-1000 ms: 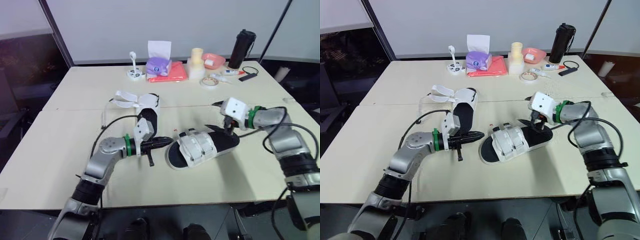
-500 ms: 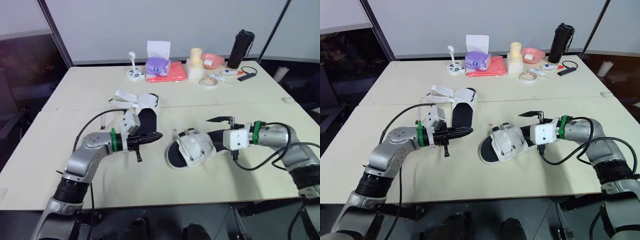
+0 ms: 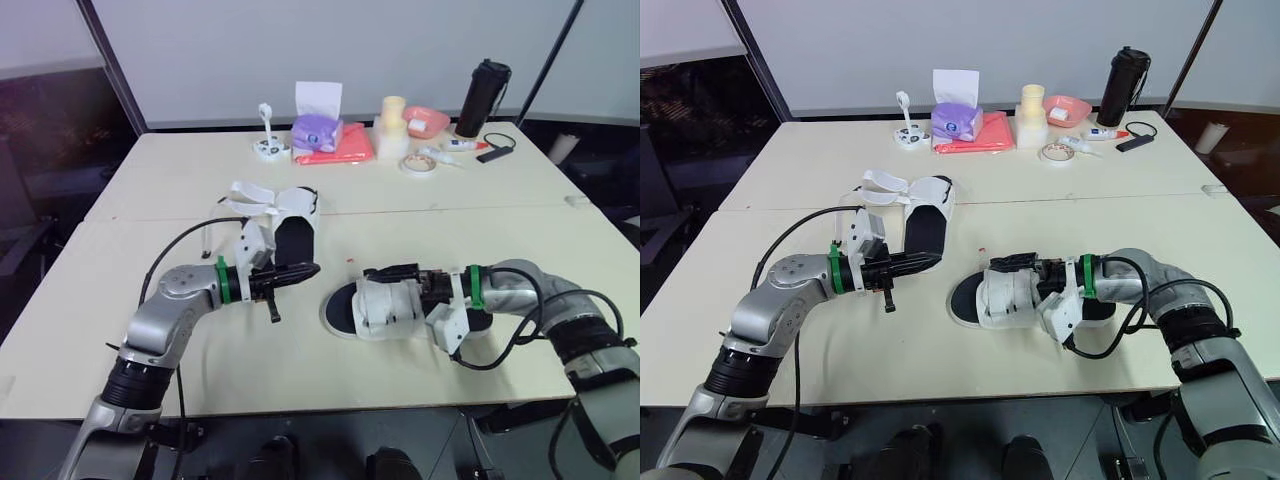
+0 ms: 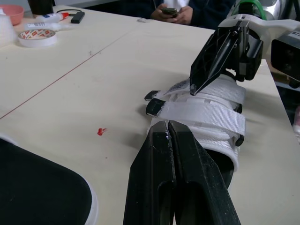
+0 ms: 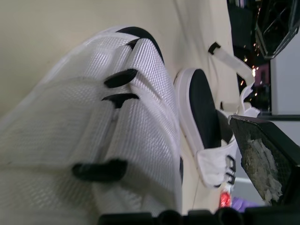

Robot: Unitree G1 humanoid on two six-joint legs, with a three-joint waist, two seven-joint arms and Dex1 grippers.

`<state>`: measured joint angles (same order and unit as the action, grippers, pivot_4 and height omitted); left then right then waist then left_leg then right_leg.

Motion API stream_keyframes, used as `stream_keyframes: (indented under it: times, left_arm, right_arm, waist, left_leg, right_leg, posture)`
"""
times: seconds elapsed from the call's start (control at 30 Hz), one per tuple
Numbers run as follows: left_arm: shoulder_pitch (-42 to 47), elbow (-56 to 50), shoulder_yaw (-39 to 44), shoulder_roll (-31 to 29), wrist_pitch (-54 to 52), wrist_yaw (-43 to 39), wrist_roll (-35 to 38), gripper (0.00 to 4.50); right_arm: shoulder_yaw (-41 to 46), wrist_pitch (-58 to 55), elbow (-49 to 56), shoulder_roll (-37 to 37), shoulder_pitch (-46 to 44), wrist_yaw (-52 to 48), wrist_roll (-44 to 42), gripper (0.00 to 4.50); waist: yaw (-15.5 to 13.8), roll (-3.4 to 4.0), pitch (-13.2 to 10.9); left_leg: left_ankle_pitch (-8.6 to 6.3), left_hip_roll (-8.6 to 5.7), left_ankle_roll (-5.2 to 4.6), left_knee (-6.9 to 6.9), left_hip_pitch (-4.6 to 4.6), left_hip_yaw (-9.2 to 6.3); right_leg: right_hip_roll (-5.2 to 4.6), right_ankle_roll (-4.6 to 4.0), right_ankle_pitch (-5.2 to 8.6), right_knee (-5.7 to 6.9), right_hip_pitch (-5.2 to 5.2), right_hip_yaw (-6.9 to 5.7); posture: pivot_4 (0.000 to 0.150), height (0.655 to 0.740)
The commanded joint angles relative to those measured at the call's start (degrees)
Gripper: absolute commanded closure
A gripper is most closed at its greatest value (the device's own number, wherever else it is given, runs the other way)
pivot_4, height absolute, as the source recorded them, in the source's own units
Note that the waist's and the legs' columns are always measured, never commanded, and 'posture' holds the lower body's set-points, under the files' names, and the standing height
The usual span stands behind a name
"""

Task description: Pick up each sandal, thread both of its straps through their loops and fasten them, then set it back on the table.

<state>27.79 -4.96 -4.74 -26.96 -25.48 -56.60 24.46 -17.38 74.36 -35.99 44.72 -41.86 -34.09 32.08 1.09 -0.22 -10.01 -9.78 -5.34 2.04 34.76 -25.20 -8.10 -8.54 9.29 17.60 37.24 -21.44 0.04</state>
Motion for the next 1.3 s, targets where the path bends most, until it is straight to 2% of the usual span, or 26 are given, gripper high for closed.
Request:
stream_keyframes:
  times: [0.03,0.23,0.3,0.43,0.53,0.63,0.83,1.0,1.3]
  left_arm:
    - [1.06,-0.77,1.06,0.29,1.15,0.33,0.65,4.50]
    - [0.35,-1.20,0.79,0.62,1.45,0.57,0.52,4.50]
    - [0.17,-1.19,0.69,0.78,1.57,0.63,0.40,4.50]
    - [0.04,-1.11,0.35,1.29,1.84,0.91,0.15,4.50]
    - [-0.10,-1.02,0.05,1.81,2.05,1.11,0.09,4.50]
    - [-0.14,-0.64,-0.26,2.49,2.66,1.63,-0.34,4.50]
    - [-0.06,-0.56,-0.35,3.69,2.99,3.26,-0.41,4.50]
    - [-0.46,-0.76,-0.67,3.77,3.36,3.96,-0.55,4.50]
    - [-1.26,-1.62,-0.98,3.25,2.74,4.31,-0.37,4.50]
  right_arm:
    - [-0.43,1.81,-0.81,-0.80,-2.75,4.22,3.43,1.01]
    - [-0.88,1.38,-1.46,0.71,-3.81,8.45,6.59,4.07]
    - [-0.45,0.17,-1.16,1.55,-3.76,9.28,6.28,4.49]
    - [1.92,-8.09,-1.05,2.06,-3.75,9.25,1.91,4.49]
    - [5.37,-26.02,-3.83,-0.65,-5.86,6.89,-2.99,4.49]
    - [6.77,-45.12,-10.01,-4.80,-10.89,11.32,-0.96,4.49]
    - [-0.39,-64.75,-24.74,-9.34,-21.05,22.97,8.46,4.49]
    - [-5.30,-72.70,-31.61,-12.28,-24.25,25.97,11.59,4.49]
    - [-7.72,-79.59,-32.83,-13.16,-23.87,25.40,10.86,4.49]
  waist:
    - [0.03,0.00,0.00]
    - [-0.04,0.01,0.00]
    - [-0.08,0.01,-0.01]
    - [-0.02,0.01,-0.01]
    - [0.17,0.01,-0.02]
    - [0.28,0.01,-0.03]
    - [0.04,0.06,-0.05]
    - [0.21,0.06,-0.05]
    - [0.65,0.06,-0.05]
  left_leg:
    - [0.00,0.00,0.00,0.00,0.01,0.00]
    - [0.02,0.00,0.03,-0.02,0.01,0.00]
    - [0.02,-0.01,0.03,-0.02,0.01,0.00]
    - [0.02,-0.01,0.03,-0.02,0.01,0.00]
    - [0.02,0.00,0.02,-0.03,0.01,0.00]
    - [0.04,0.02,0.03,-0.03,0.04,0.01]
    - [0.10,0.00,0.14,-0.17,-0.03,0.02]
    - [0.33,-0.01,0.47,-0.57,-0.05,0.11]
    - [0.37,-0.02,0.49,-0.61,-0.05,0.10]
  right_leg:
    - [0.00,0.00,0.00,0.01,0.00,0.00]
    - [0.00,0.00,0.00,0.02,-0.02,0.02]
    - [0.00,-0.01,0.00,0.02,-0.01,0.02]
    - [-0.01,-0.01,0.00,0.02,-0.01,0.02]
    - [0.00,-0.01,0.00,0.03,-0.01,0.03]
    - [0.01,-0.04,-0.02,0.08,0.00,0.06]
    - [-0.01,-0.05,-0.01,0.05,-0.15,0.08]
    - [-0.02,-0.05,-0.01,0.03,-0.39,0.17]
    - [-0.01,-0.05,-0.02,0.12,-0.43,0.18]
  posture:
    - [0.150,0.7400]
    - [0.150,0.7400]
    - [0.150,0.7400]
    - [0.150,0.7400]
    - [0.150,0.7400]
    - [0.150,0.7400]
    - [0.150,0.7400]
    - [0.150,0.7400]
    - [0.150,0.7400]
